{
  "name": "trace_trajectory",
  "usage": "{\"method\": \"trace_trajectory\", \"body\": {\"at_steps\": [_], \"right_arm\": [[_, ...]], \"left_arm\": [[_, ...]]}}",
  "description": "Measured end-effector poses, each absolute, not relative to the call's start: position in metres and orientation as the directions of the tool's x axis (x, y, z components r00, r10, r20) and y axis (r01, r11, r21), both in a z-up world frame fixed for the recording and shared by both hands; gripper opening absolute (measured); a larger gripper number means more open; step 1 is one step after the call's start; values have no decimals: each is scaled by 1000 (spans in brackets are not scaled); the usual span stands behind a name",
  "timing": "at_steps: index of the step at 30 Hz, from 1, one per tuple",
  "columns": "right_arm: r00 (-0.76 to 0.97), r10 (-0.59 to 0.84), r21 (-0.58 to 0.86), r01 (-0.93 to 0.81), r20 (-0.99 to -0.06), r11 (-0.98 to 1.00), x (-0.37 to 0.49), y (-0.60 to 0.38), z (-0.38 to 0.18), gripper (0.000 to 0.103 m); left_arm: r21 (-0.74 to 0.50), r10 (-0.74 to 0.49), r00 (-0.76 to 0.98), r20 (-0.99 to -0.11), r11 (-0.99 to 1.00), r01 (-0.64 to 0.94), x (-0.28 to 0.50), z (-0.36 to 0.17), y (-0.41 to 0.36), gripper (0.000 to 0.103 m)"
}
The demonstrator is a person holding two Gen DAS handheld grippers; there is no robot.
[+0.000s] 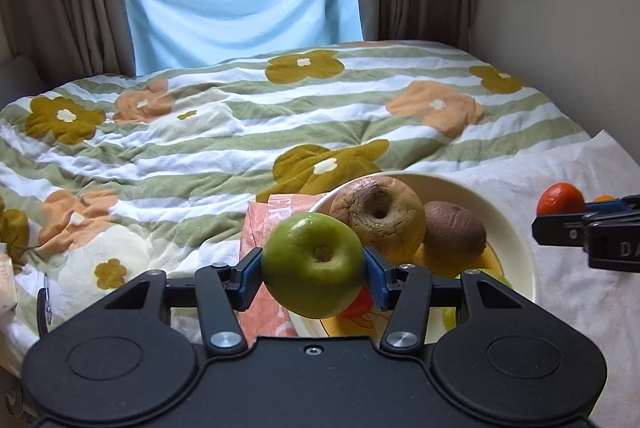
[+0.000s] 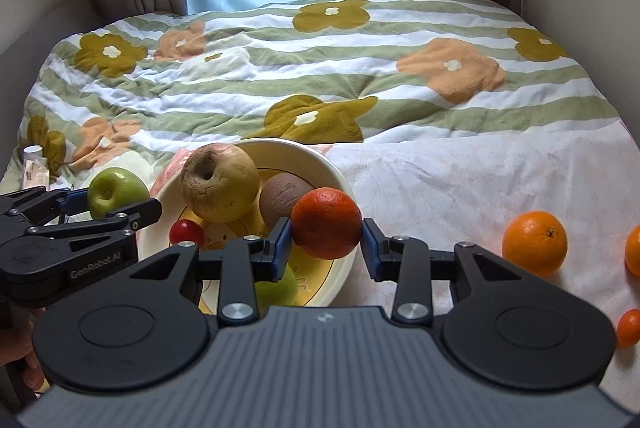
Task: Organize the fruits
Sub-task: 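Carry both fruits over the white bowl and open the left tool to drop the apple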
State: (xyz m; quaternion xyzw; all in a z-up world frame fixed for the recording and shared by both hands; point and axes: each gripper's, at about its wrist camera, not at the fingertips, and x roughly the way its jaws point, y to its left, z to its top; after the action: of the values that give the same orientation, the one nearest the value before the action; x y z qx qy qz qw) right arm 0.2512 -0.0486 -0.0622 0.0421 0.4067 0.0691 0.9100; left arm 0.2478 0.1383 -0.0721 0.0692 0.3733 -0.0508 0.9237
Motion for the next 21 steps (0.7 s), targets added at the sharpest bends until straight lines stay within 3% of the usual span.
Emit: {"method": "trace_trajectory", "body": {"at_steps": [12,13,14,15,21], "right_arm": [[647,119,119,-43,-753,992,267,-49,-75,52],[647,117,118,-42,-753,992,268,-49,-75,52],[647,115,116,-41,-754,992,268,-49,-75,52],[647,114,115,-41,-754,992,268,-49,-75,52],[647,133,119,-67,-751,991,269,-51,-72,52]], "left_arm": [[74,-74,692,-719,981,181,270,-87,144,58],[74,-77,696,-713,980,184,269,-86,144,68],[73,-82,702,-707,980,187,268,-85,145,87],[76,-79,712,-698,980,183,266,-83,145,94],[80,-70,727,-683,982,170,251,-69,144,97]]}}
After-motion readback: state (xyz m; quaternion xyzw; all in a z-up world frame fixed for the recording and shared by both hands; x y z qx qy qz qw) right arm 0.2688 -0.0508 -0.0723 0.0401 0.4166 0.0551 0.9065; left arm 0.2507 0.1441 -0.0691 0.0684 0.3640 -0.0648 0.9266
